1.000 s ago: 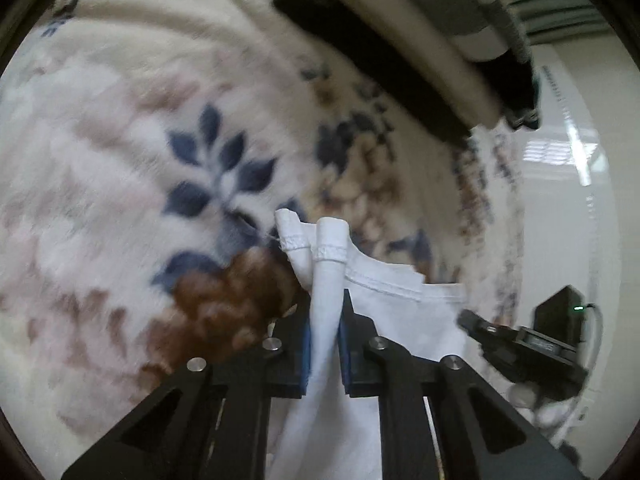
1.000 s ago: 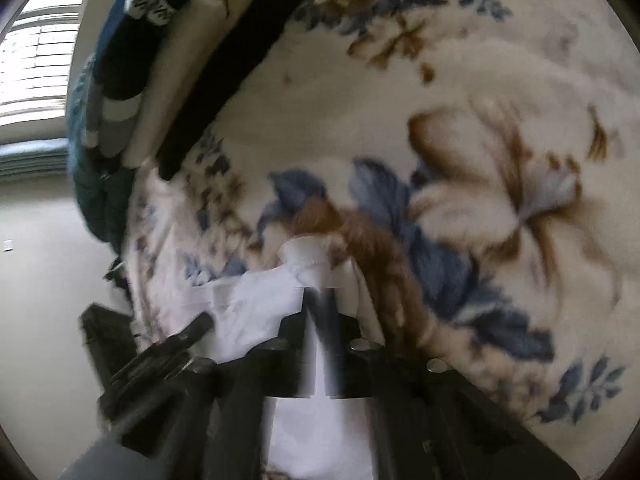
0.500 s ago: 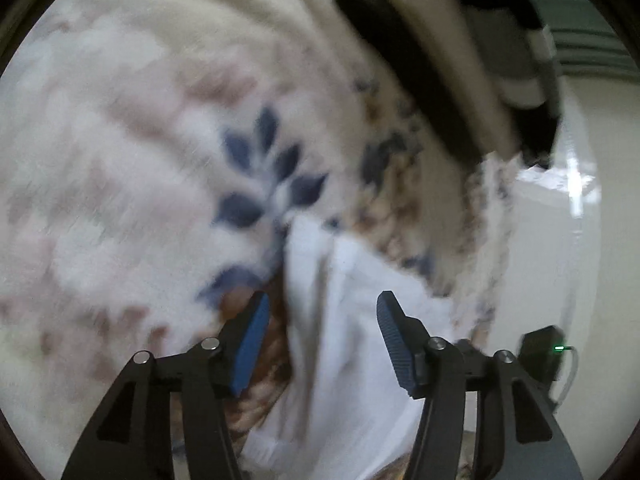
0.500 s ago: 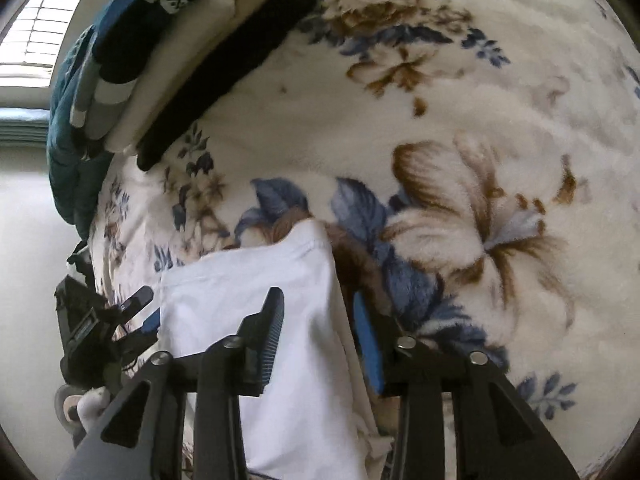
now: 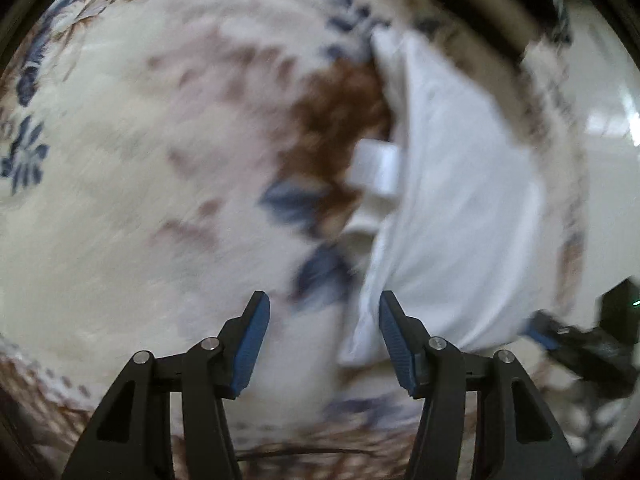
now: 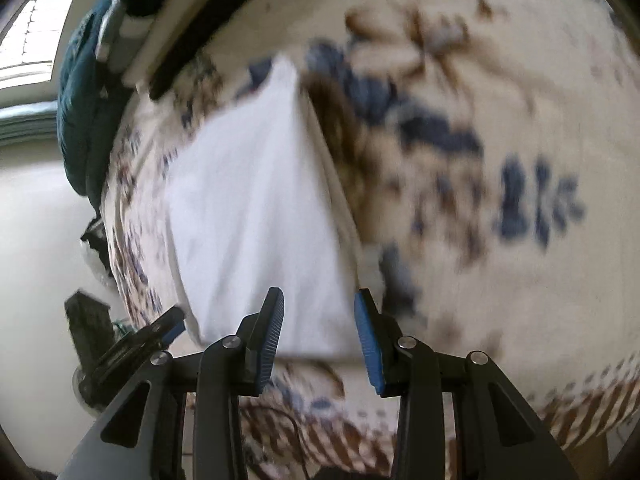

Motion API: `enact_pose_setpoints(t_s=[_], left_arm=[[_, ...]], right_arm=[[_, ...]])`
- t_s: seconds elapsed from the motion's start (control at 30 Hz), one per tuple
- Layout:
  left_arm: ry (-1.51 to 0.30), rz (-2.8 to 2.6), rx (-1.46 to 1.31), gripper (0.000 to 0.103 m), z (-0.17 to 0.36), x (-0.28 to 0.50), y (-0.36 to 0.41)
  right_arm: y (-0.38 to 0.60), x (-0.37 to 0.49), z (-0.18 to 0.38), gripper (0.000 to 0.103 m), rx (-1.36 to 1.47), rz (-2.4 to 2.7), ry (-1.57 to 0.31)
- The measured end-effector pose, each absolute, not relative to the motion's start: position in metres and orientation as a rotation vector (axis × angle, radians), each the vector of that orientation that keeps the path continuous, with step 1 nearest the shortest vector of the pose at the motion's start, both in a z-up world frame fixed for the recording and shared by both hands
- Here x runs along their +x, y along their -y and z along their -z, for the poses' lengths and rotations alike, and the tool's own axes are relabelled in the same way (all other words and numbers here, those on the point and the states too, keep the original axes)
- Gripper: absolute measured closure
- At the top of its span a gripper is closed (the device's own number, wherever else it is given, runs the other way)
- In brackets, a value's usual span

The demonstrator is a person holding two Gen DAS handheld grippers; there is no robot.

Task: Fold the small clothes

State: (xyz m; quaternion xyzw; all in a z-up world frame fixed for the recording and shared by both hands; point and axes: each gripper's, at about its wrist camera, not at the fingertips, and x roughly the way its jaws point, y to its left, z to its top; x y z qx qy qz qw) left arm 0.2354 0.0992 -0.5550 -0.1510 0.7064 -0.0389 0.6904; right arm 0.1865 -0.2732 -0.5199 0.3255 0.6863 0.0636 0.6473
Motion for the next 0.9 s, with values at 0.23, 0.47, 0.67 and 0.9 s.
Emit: enact_pose_setpoints(t_s=[0.23,0.47,0.67,0.9], left_arm=[[-1.579,-0.073,-0.548,0.050,0.544,0.211,-0.159],[-1.572,0.168,-1.279,0.050,0.595,0.195,-0.107],[-1.499,0.039,-1.335,0.050,0.606,0.195,-0.110],[-1.369,-0.089,-1.184,0.053,0.576,0.198,-0.148]], right_arm=[[0.270,0.161,0.524,0.064,0.730,-0.098,-1.557],[0.274,0.152,0.529,0.064,0.863,-0.150,-1.577],[0.271,0.147,0.578,0.064,1.235,-0.177,-1.585],[0.279,0.130,0.581,0.089,1.317,-0.036,-1.483]])
